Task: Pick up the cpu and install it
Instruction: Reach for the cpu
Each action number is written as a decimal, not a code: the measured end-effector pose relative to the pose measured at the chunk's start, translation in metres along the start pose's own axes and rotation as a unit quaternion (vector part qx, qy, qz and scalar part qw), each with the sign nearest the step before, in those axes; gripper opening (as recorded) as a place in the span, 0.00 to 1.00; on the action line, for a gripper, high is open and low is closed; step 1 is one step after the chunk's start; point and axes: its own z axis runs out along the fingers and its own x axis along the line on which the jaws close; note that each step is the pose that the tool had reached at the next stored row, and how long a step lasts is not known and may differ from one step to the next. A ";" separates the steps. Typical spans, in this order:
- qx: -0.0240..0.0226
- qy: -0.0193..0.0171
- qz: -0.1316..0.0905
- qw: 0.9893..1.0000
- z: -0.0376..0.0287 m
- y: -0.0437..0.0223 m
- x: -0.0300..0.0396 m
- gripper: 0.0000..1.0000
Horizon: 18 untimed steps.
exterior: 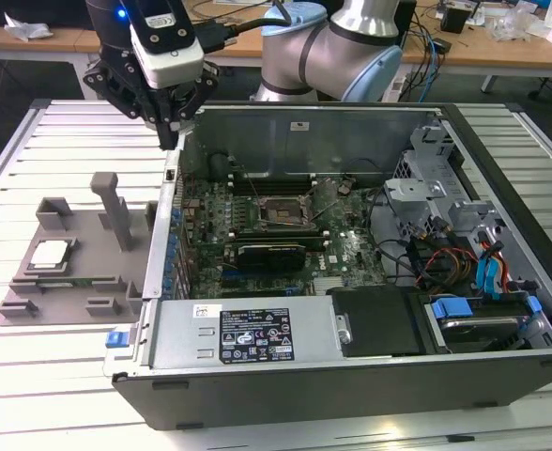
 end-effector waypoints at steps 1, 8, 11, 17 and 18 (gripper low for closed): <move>0.000 0.000 0.000 1.000 0.0000 -0.0001 0.0017 0.11; 0.000 0.000 0.000 1.000 -0.0004 -0.0009 0.0148 0.11; 0.000 0.000 0.000 1.000 -0.0004 -0.0007 0.0185 0.11; 0.000 0.000 0.000 1.000 -0.0006 0.0004 0.0250 0.11; 0.000 0.000 0.000 1.000 -0.0006 0.0008 0.0272 0.11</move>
